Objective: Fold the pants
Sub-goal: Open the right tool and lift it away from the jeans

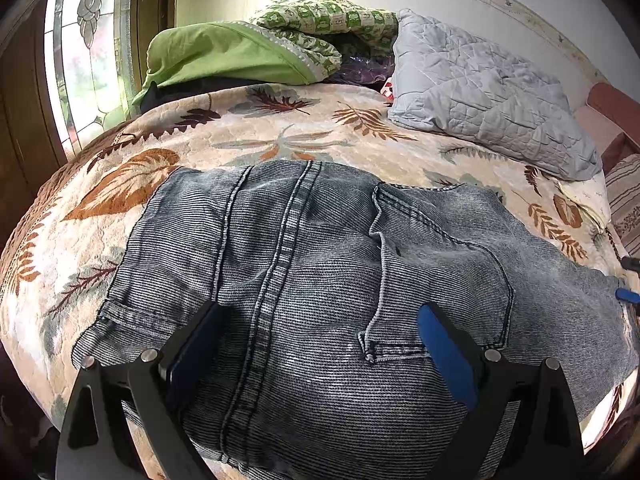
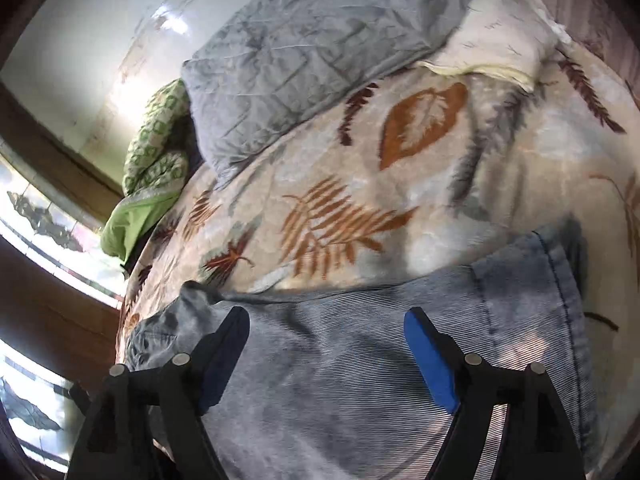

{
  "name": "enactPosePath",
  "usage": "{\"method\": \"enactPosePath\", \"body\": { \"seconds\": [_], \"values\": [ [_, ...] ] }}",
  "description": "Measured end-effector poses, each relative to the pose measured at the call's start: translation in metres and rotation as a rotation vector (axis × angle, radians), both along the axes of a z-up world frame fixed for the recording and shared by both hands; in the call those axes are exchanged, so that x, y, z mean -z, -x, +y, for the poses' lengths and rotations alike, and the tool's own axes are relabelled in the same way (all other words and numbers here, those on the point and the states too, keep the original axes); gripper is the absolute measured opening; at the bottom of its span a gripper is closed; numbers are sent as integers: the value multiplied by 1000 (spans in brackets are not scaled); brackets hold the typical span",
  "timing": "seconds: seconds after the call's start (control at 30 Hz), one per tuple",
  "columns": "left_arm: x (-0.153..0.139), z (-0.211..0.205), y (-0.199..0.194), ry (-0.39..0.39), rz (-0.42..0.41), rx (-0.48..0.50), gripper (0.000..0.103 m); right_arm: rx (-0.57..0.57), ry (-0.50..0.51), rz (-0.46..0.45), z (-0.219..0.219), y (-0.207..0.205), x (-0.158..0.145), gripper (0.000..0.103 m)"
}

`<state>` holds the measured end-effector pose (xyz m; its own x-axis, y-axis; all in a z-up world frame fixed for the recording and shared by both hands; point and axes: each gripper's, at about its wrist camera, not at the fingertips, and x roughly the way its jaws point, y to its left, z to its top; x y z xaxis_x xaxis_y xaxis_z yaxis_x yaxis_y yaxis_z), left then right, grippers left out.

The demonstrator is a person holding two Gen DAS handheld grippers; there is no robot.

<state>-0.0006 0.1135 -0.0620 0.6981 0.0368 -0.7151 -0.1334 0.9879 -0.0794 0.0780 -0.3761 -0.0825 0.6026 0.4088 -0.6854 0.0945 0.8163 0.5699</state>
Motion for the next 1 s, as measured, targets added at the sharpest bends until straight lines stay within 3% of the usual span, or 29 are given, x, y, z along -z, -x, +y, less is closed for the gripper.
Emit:
{"method": "enactPosePath", "body": {
  "seconds": [0.03,0.07,0.1,0.13,0.2,0.27,0.33,0.37,0.43,0.53,0.7,0.8,0.87,0.93,1.0],
  "values": [
    [0,0,0,1,-1,-1,97,53,-15,90,-22,-10,22,76],
    [-1,0,2,0,-2,-2,97,79,-119,119,-42,-12,38,70],
    [-2,0,4,2,-5,-1,97,105,-217,73,-57,-9,37,69],
    [-5,0,7,2,-23,0,97,127,-247,28,-64,0,27,70],
    [-13,-3,12,-14,-58,0,97,134,-240,-90,-68,21,5,73],
    [-20,-9,17,-28,-70,7,97,119,-256,-137,-70,34,-1,78],
    [-26,-16,24,-17,-88,27,97,167,-162,-38,-79,30,17,81],
    [-27,-19,25,-11,-85,39,97,183,-167,28,-86,25,33,78],
    [-27,-24,26,-13,-65,47,97,223,-267,-17,-98,33,33,78],
    [-25,-25,26,11,-42,41,97,228,-270,-81,-100,56,5,78],
    [-28,-36,25,76,-41,69,97,146,-312,-46,-82,104,2,79],
    [-20,-54,19,67,-4,128,97,165,-305,99,-83,109,44,80],
    [-12,-66,15,21,50,150,97,223,-425,85,-96,115,49,79],
    [-14,-72,20,-21,25,154,97,248,-412,84,-101,119,31,80],
    [-18,-72,23,-3,11,154,97,270,-375,4,-104,133,13,80]
  ]
}}
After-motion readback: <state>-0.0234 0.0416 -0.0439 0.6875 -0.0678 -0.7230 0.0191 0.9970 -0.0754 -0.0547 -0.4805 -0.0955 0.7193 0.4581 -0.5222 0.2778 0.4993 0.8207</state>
